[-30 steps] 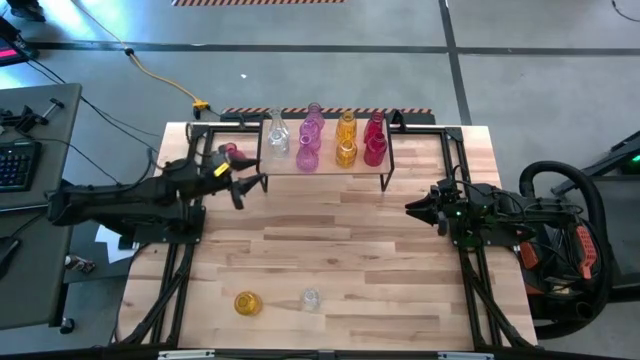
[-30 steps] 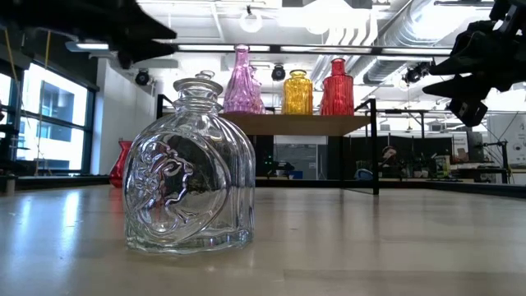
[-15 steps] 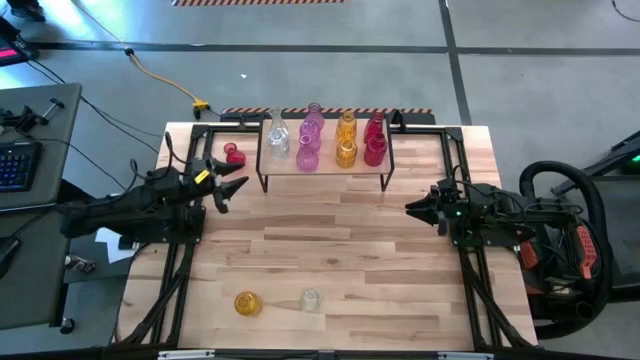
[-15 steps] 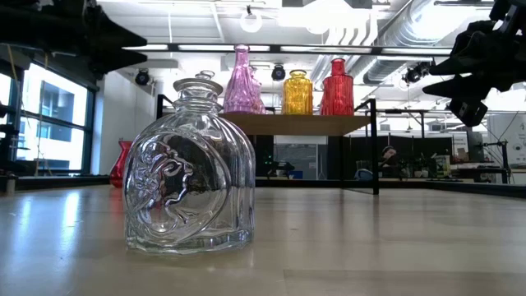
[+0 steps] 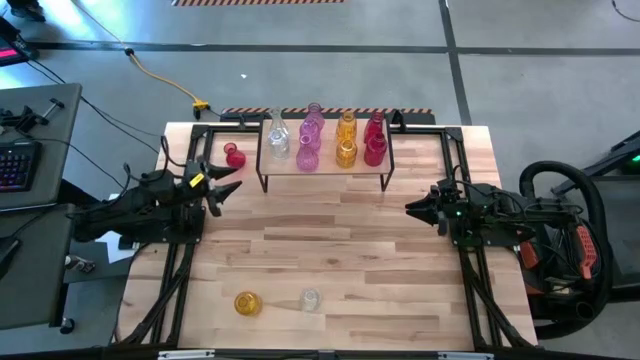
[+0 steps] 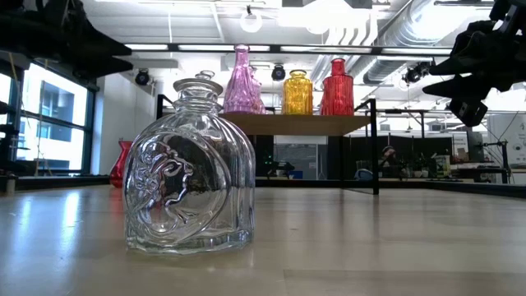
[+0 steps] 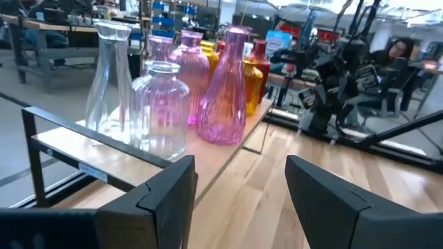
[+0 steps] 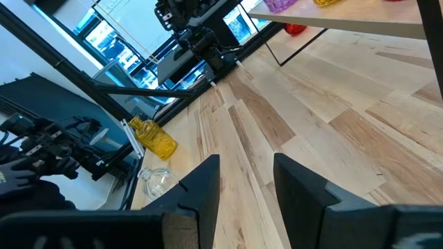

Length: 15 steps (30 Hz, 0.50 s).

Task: Sort vases onto shelf
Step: Put the transparent vase on the shelf aligned with the other transparent vase

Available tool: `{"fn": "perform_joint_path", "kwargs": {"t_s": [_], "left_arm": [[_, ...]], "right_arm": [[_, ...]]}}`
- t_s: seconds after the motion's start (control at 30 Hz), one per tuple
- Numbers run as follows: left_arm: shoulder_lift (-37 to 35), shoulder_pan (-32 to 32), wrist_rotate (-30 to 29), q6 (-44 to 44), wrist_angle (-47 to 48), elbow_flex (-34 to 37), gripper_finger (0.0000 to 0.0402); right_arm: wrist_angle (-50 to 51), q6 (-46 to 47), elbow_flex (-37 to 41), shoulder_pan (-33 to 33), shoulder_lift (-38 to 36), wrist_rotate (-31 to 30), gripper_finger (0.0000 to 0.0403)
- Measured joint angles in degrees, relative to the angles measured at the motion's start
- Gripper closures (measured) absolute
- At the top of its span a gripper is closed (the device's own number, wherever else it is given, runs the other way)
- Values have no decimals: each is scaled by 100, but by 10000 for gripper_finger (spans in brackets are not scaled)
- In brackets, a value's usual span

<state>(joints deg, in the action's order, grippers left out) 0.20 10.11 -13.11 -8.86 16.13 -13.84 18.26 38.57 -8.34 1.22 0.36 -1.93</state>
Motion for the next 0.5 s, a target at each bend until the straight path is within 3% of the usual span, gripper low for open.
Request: {"fn": "perform_joint_path", "kwargs": {"t_s": [0.5], "left_arm": [[13,-2,568,-333,455,-1,183]], "right_arm": [[0,0,0,0,-2,0,285]]}}
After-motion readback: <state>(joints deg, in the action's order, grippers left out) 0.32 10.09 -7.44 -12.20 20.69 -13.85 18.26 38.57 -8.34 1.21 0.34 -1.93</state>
